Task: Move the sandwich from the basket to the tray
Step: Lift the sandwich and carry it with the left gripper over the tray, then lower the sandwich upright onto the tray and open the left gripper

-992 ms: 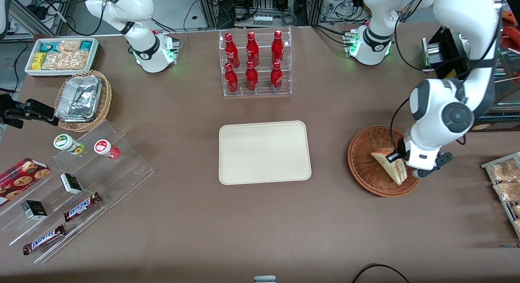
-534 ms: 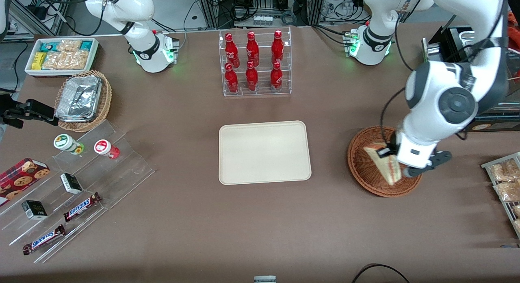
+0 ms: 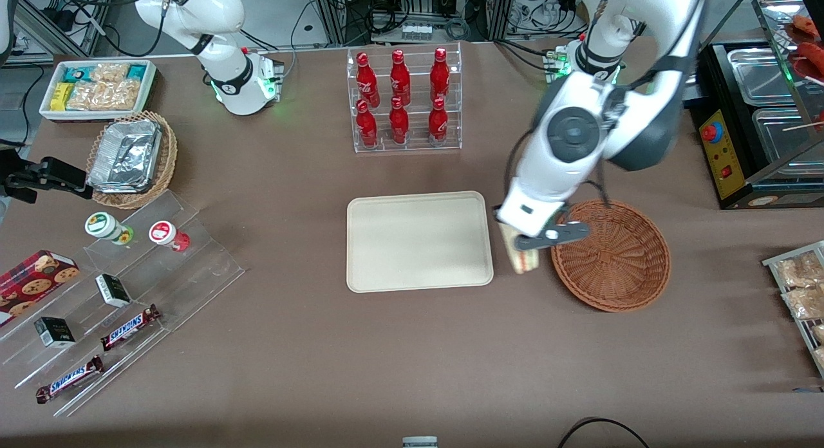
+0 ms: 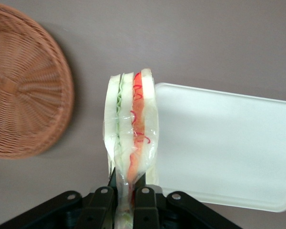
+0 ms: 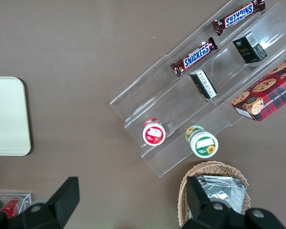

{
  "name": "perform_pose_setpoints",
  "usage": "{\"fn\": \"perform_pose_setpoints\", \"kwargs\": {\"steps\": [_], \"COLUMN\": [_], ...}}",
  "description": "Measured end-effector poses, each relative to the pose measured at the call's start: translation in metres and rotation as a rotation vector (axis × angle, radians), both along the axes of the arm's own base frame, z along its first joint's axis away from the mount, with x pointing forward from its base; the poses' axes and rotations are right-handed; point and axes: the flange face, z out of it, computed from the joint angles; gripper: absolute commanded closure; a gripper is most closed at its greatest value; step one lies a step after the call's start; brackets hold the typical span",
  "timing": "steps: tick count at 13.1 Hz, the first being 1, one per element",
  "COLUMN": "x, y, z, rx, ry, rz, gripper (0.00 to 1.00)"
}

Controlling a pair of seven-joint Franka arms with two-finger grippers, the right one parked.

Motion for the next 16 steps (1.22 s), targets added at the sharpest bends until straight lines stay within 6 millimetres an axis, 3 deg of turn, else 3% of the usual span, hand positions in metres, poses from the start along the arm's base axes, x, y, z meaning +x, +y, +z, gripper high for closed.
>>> {"fn": "perform_pose_setpoints", "kwargs": {"steps": [3,5,12,16], "x": [-0.019,-0.033,-0.062,-0.074], "y": [-0.073,-0.104,-0.158,-0.174], "z": [-0.040,-0.067,-0.121,-0.159], "rx": [0.019,0.035,0.015,0.022], "ry": [0.031,0.050,0.023,0.030], "rz": [-0.023,-0.056,-0.137,-0.163], "gripper": [1.00,1.00,1.00,1.00]}}
